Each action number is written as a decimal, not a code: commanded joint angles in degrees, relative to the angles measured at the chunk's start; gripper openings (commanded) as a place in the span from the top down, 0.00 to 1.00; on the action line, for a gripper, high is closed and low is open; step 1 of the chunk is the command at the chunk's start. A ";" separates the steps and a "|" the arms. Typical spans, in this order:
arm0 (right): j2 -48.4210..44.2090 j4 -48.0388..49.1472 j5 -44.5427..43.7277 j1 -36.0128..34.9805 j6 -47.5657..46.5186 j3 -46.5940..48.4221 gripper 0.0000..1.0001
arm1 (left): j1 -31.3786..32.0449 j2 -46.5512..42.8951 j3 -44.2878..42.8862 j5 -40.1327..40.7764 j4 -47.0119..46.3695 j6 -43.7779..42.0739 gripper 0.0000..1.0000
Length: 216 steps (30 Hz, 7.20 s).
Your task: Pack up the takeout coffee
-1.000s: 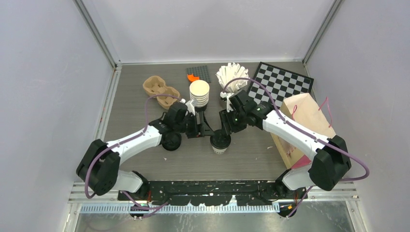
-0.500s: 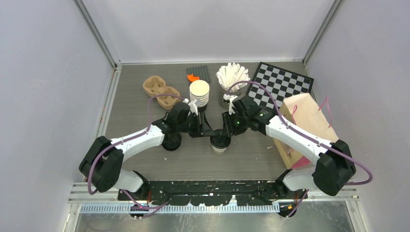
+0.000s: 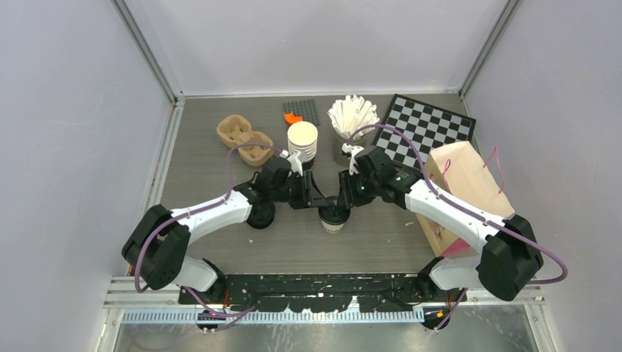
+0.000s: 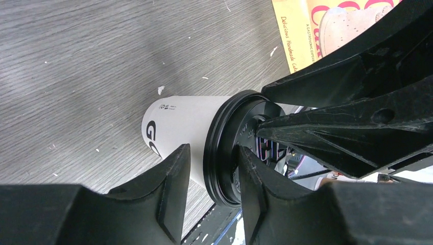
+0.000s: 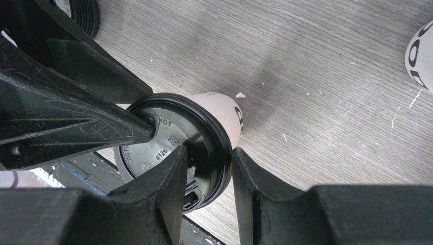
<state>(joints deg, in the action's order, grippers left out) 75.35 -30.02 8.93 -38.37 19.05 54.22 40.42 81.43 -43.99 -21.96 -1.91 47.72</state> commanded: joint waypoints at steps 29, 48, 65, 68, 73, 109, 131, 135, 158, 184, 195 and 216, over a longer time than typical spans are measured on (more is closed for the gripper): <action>1.05 -4.92 1.17 0.67 -0.03 4.62 0.52 | 0.53 3.34 2.16 -0.52 2.20 0.26 0.67; -0.64 -12.08 -4.44 0.73 -2.50 12.47 0.54 | 1.06 2.99 1.47 0.50 2.64 -0.44 0.68; 1.80 -9.32 0.86 0.72 -3.14 8.41 0.68 | 1.50 1.95 2.13 2.24 3.29 -0.79 0.69; 2.11 -7.77 1.38 0.71 -2.27 5.24 0.70 | 1.58 2.16 2.50 2.73 3.17 -0.94 0.69; 2.07 -6.29 -1.04 0.72 -0.75 0.44 0.70 | 1.76 4.08 4.41 2.61 1.11 -1.26 0.71; -2.25 -14.23 -5.00 0.76 -3.75 12.56 0.28 | 4.05 -5.87 -7.78 3.26 12.29 -4.02 0.44; -11.30 -15.43 -8.23 0.73 -2.36 16.15 0.09 | 4.05 -37.97 -9.50 32.90 48.23 -13.90 0.00; -13.52 -12.15 -4.68 0.55 -3.12 11.89 0.09 | 4.05 -42.65 -4.76 32.42 46.18 -14.65 0.00; -4.05 -6.79 -14.42 -13.26 -12.30 8.58 0.04 | 4.05 -49.91 -6.03 35.51 50.83 -22.86 0.00; -0.72 -9.10 -11.63 -13.31 -11.17 10.65 0.02 | 4.05 -48.64 -5.50 35.45 51.28 -22.06 0.00; 0.52 -8.62 -10.11 -13.31 -11.90 9.49 0.01 | 4.05 -49.34 -5.50 35.84 51.48 -22.07 0.00; 4.94 -8.81 -18.19 -14.72 -11.44 9.98 0.11 | 4.05 -49.30 -5.64 35.75 51.57 -22.24 0.00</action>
<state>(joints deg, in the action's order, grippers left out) 79.88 -39.00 -6.42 -52.86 7.31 62.70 44.25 32.51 -49.36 12.91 50.06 26.33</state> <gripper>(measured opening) 0.908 0.996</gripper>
